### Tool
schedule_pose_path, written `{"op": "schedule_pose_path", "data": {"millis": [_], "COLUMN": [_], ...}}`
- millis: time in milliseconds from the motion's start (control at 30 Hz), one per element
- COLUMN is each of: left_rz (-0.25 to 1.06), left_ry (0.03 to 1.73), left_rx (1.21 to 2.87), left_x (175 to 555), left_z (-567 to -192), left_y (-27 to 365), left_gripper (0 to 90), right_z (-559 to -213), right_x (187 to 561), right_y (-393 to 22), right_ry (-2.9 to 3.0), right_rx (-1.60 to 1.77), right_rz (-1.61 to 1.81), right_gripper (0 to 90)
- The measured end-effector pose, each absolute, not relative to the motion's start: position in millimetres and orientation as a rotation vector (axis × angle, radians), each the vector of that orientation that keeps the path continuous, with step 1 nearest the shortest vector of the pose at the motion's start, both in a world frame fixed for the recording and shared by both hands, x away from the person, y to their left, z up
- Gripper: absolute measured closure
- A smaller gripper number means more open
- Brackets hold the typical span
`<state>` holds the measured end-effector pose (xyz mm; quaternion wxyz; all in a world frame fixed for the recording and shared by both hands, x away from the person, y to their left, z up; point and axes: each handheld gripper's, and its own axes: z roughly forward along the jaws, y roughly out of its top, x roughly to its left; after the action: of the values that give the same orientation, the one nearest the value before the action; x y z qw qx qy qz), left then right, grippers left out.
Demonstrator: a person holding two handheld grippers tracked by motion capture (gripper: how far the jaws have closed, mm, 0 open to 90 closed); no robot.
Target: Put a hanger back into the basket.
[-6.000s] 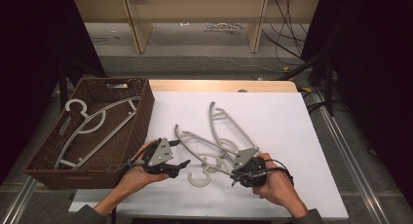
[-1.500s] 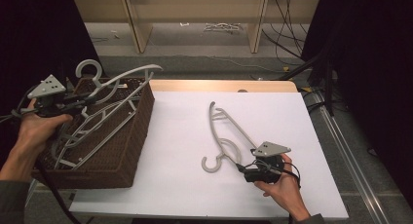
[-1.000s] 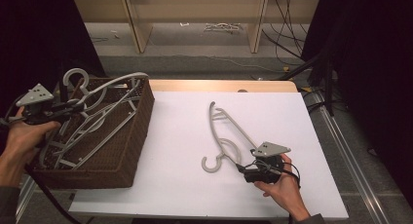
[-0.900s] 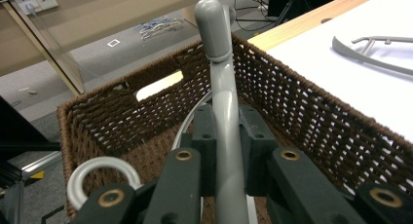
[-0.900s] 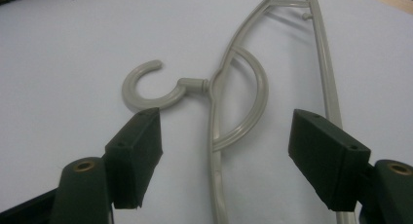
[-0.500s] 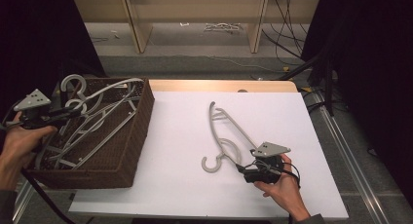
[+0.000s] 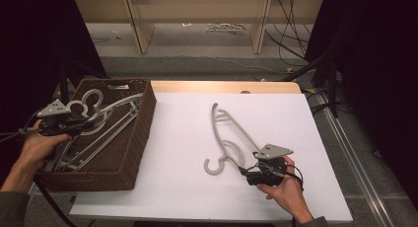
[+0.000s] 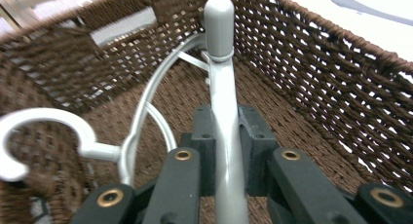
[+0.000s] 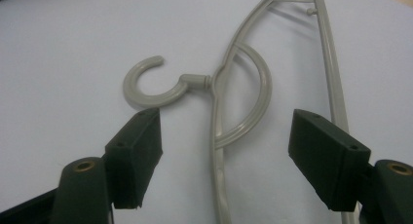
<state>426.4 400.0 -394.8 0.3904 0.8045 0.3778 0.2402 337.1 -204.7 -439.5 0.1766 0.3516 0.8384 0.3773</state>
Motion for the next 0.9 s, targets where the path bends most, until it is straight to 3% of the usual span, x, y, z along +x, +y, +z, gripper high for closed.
{"op": "schedule_pose_path", "data": {"millis": [300,400,467,700,900], "left_rz": [0.613,0.636,0.595,0.644,0.679], "left_ry": [1.070,1.076,1.140,1.138,1.266], "left_rx": [2.100,2.216,2.198,2.187,2.159], "left_x": [437.0,439.6,439.9,444.6,444.2], "left_z": [-407.1,-409.5,-415.7,-418.6,-422.4], "left_y": [403.6,404.4,403.6,411.1,409.6], "left_gripper": [78.1,76.1,75.3,70.6,66.1], "right_z": [-440.0,-440.4,-440.8,-441.0,-441.5], "right_x": [337.3,337.4,337.0,337.4,337.3], "right_y": [-205.3,-205.4,-205.3,-205.2,-205.0], "right_ry": [2.378,2.379,2.382,2.381,2.388], "right_rx": [0.979,0.972,0.975,0.985,0.984], "right_rz": [1.064,1.061,1.058,1.060,1.057], "right_gripper": [29.1,29.1,29.1,29.1,29.1]}}
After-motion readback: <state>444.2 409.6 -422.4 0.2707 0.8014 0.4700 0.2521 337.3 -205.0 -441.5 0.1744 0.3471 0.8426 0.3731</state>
